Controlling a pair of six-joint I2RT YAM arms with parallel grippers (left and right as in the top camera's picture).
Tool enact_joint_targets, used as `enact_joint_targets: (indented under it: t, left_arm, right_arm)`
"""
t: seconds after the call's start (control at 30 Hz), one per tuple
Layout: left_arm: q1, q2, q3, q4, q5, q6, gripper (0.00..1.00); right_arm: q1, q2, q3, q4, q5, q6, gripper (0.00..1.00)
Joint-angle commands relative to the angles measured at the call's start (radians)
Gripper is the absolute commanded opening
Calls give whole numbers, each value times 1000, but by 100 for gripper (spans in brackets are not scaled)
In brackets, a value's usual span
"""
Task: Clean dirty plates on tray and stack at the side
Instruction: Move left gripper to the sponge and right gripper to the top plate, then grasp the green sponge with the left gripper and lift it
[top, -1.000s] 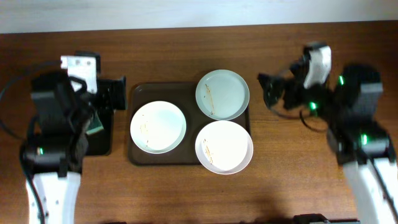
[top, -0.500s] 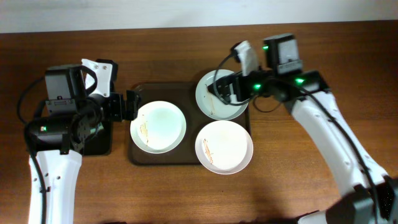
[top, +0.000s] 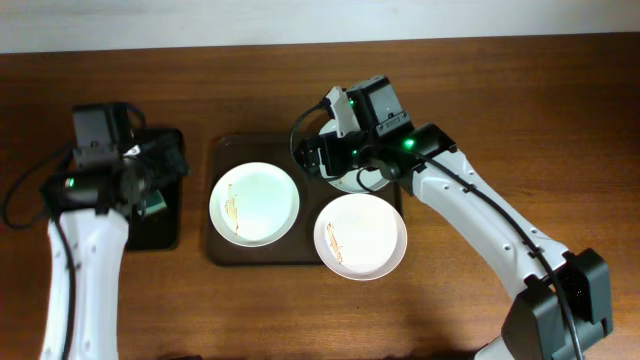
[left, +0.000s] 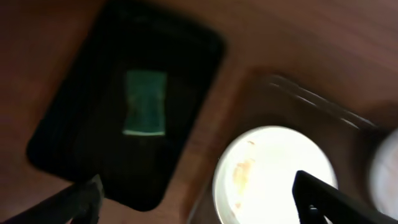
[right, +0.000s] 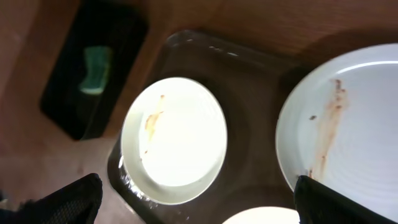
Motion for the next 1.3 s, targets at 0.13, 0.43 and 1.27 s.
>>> enact_joint_targets:
  t: [0.13,0.43,1.27]
  left_arm:
    - [7,267,-6,56,-188,-112,76]
    - [63,384,-7,213,-178,58,87]
    - [136,603,-7,266,-29,59,54]
  right_arm:
    - [37,22,18,8,103,41,99]
    - [86,109,16,31,129,41,98]
    - [87,137,15,79,145,40,99]
